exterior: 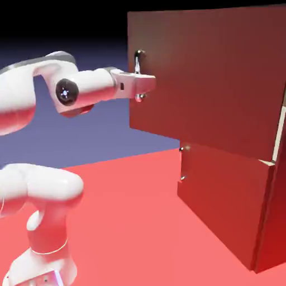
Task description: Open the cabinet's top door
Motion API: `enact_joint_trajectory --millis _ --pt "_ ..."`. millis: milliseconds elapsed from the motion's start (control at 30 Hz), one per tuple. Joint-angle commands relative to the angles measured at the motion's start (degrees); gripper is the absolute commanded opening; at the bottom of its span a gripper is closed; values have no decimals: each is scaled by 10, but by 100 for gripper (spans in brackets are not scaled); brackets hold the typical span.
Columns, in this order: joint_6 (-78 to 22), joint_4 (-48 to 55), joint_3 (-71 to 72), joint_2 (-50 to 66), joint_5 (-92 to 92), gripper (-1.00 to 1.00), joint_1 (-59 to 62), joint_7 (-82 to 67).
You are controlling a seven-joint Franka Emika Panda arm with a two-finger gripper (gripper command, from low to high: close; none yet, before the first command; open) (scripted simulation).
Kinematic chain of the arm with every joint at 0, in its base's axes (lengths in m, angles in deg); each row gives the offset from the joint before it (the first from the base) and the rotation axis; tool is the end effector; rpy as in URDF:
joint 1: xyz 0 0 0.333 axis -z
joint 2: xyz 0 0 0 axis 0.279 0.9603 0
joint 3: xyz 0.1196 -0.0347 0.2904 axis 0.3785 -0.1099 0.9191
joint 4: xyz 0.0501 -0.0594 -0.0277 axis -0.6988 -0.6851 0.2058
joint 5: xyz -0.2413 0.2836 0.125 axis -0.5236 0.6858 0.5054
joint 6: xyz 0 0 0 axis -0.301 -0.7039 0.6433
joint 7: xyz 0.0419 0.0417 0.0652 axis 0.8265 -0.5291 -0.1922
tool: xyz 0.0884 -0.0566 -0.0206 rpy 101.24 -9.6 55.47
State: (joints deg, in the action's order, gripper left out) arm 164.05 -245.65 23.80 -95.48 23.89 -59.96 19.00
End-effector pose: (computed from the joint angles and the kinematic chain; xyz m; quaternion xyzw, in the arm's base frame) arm 0.2377 0.0429 0.5954 -0.7027 0.0792 -0.5529 0.4408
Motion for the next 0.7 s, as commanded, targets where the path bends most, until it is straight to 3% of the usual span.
enact_joint_trajectory --millis 0,300,667 --pt "-24 -5 2 -15 0 -100 17 1" --pt "-249 -36 -30 -145 -55 -100 154 25" --pt "-523 -16 -186 -255 -177 -100 274 35"
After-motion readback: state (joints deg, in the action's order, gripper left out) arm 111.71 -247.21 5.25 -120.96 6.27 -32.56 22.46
